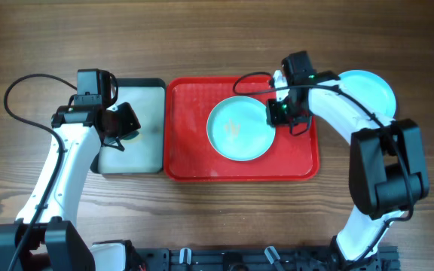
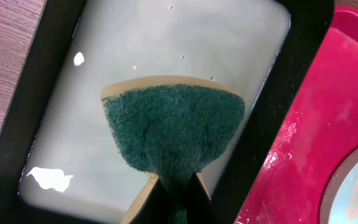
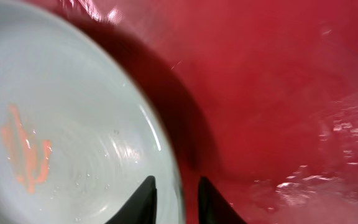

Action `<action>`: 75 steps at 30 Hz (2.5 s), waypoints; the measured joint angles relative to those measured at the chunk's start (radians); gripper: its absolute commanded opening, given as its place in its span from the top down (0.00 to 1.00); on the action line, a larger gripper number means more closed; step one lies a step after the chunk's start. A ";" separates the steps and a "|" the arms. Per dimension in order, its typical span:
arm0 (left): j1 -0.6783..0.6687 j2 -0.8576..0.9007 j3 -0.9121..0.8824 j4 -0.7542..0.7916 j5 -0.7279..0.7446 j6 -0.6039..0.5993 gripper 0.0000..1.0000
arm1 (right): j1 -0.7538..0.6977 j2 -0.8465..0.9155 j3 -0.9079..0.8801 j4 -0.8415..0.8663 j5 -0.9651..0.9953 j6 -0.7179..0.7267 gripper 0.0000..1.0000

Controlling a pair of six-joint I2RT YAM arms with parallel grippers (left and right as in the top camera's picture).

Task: Clean dirty plates on tray and stack at the side
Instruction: 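Grip the plate rim and drag it toward the tray's left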

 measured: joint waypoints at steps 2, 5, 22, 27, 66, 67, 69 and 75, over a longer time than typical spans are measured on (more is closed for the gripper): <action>0.000 0.000 0.000 -0.001 0.000 0.000 0.96 | 0.018 0.000 -0.015 0.001 0.008 0.000 0.90; 0.000 0.000 0.000 -0.001 0.000 0.000 0.96 | 0.026 0.000 -0.026 0.008 0.014 0.012 0.96; 0.000 0.000 0.000 -0.001 0.000 0.000 0.96 | 0.026 0.000 -0.028 0.202 -0.079 0.300 0.96; 0.000 0.000 0.000 0.000 0.000 0.000 0.96 | 0.026 0.000 -0.028 0.190 -0.080 0.188 0.96; 0.000 0.000 0.000 0.011 0.000 0.011 0.96 | 0.136 0.000 0.014 0.132 0.106 0.050 0.83; 0.000 0.000 0.000 0.011 0.000 0.011 0.96 | 0.136 0.000 0.016 0.123 0.106 0.050 0.83; 0.000 0.000 0.000 0.011 0.000 0.011 0.96 | 0.136 0.000 0.016 0.111 0.106 0.050 0.83; 0.000 0.000 0.000 0.011 0.000 0.011 0.96 | 0.137 0.000 0.016 0.096 0.106 0.051 0.86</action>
